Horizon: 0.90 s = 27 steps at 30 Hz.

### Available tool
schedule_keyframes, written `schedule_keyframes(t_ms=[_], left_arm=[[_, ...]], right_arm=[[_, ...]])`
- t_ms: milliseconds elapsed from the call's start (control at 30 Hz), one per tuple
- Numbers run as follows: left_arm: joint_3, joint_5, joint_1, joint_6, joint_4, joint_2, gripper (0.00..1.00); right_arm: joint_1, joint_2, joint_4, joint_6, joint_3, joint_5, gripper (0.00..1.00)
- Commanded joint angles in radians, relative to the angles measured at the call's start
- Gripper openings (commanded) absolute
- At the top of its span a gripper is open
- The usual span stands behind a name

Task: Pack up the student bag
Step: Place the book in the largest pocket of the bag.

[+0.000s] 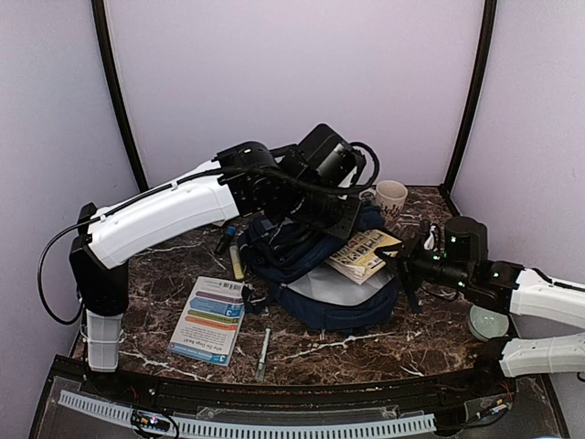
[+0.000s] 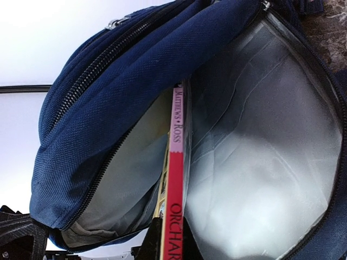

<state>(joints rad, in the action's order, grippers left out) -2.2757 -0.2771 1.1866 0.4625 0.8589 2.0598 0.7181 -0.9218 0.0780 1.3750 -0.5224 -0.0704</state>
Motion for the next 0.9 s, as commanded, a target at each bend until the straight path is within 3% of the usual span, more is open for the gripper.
schedule_keyframes(t_ms=[0,167,300,433,600,733,867], left_arm=[[0.006,0.004,0.005,-0.020,-0.088,-0.098,0.00],[0.025,0.006,-0.001,-0.038,-0.093,-0.102,0.00],[0.048,0.018,-0.032,-0.042,-0.092,-0.108,0.00],[0.046,0.035,-0.055,-0.062,-0.108,-0.114,0.00],[0.034,0.025,-0.079,-0.096,-0.117,-0.114,0.00],[0.022,0.024,-0.090,-0.108,-0.103,-0.112,0.00],[0.041,0.021,-0.091,-0.085,-0.080,-0.113,0.00]], right_arm=[[-0.002,0.062,0.108,0.027,0.052,0.076,0.00],[-0.002,0.059,0.140,0.032,0.082,0.099,0.00],[-0.001,-0.041,0.231,0.023,0.063,0.064,0.00],[0.001,-0.159,0.219,-0.055,-0.045,0.078,0.00],[0.001,-0.350,0.356,-0.087,-0.173,0.089,0.00],[-0.002,-0.482,0.373,-0.159,-0.296,0.039,0.00],[-0.005,-0.535,0.426,-0.167,-0.313,0.012,0.00]])
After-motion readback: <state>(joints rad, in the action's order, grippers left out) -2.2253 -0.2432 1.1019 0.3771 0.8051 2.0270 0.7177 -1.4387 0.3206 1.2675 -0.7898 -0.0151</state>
